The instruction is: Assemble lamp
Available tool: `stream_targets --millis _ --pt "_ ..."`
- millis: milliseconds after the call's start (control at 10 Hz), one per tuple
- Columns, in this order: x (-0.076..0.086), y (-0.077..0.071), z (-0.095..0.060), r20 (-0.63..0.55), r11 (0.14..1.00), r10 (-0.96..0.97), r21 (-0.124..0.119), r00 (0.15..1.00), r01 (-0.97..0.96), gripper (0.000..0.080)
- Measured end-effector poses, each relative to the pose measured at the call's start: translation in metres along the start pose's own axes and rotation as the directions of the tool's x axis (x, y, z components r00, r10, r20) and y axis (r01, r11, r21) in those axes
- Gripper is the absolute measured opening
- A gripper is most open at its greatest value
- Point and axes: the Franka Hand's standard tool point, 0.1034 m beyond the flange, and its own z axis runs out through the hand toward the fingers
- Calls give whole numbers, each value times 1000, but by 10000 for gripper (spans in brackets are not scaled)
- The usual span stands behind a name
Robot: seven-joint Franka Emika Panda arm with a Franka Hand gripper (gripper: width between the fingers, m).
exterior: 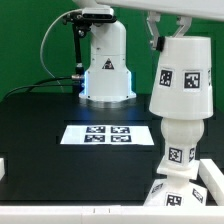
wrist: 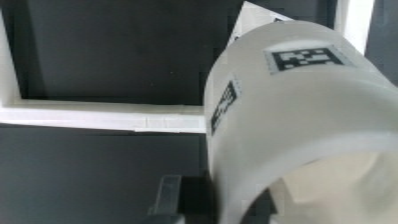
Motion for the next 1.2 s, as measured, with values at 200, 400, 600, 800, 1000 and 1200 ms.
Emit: stream_targets --millis 200,400,600,800,1000,1200 --pt "0 0 2 4 1000 0 -2 1000 0 41" --pt "-1 -2 14 7 1000 -1 -7 1000 1 41" --pt "-1 -8 29 4 1000 0 -12 1000 1 41" --pt "-1 -15 44 2 1000 -6 -16 1000 6 41" --pt "0 -14 55 7 1000 -7 -24 1000 7 41" --pt "-1 -14 66 12 999 -9 -31 1000 9 41"
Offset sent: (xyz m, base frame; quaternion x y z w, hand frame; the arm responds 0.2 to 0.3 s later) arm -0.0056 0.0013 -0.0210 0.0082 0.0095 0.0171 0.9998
